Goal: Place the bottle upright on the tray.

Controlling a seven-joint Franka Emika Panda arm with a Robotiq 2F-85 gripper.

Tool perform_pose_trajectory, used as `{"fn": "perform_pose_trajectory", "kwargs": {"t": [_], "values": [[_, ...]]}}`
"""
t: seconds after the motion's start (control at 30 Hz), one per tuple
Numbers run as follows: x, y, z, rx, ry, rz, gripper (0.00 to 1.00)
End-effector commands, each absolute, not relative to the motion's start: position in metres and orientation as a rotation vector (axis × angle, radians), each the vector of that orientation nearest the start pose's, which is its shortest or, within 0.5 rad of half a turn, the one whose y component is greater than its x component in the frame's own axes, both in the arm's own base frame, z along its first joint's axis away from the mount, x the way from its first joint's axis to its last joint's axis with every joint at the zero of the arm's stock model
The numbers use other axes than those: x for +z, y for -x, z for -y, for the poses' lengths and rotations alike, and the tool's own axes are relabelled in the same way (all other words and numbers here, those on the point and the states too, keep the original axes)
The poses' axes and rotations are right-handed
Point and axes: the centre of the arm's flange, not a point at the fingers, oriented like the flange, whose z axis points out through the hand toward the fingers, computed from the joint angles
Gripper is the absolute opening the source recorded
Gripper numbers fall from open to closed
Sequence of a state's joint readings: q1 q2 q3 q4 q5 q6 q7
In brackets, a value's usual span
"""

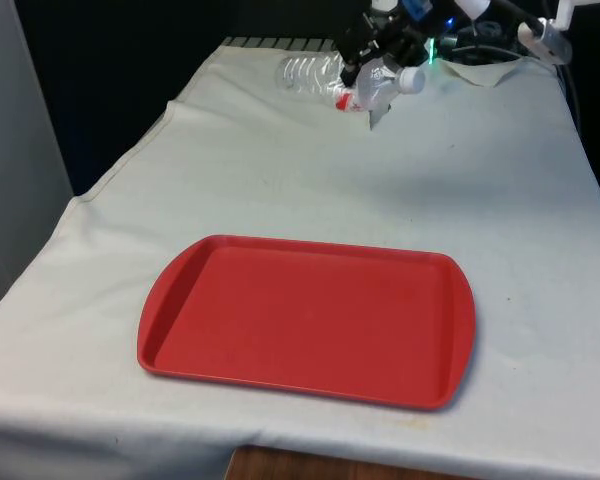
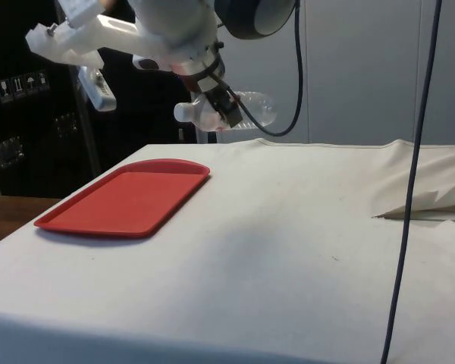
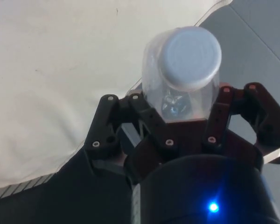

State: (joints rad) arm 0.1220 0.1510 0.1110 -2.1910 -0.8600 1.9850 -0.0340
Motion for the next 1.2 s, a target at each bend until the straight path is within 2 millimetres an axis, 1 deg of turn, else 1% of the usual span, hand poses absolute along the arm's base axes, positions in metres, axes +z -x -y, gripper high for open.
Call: {"fn": "perform_pose_trajectory", "kwargs": {"t": [0.0, 0.07, 0.1, 0.37, 0.4, 0.43, 0.53, 0.77, 0.8, 1.0, 1.03, 1.17], "values": [[0.311, -0.518, -0.074, -0.298, -2.228, -0.905, 0.14], [0.309, -0.519, -0.074, -0.312, -2.228, -0.896, 0.14], [0.311, -0.519, -0.074, -0.286, -2.234, -0.894, 0.14], [0.312, -0.522, -0.076, -0.226, -2.265, -0.847, 0.14], [0.31, -0.522, -0.076, -0.252, -2.26, -0.848, 0.14], [0.312, -0.523, -0.076, -0.211, -2.272, -0.836, 0.14], [0.312, -0.523, -0.076, -0.19, -2.283, -0.821, 0.14], [0.31, -0.525, -0.078, -0.173, -2.296, -0.794, 0.14], [0.313, -0.525, -0.078, -0.144, -2.301, -0.792, 0.14], [0.316, -0.528, -0.077, -0.109, -2.313, -0.769, 0.14], [0.314, -0.528, -0.078, -0.129, -2.313, -0.766, 0.14], [0.317, -0.531, -0.076, -0.088, -2.324, -0.757, 0.14]]}}
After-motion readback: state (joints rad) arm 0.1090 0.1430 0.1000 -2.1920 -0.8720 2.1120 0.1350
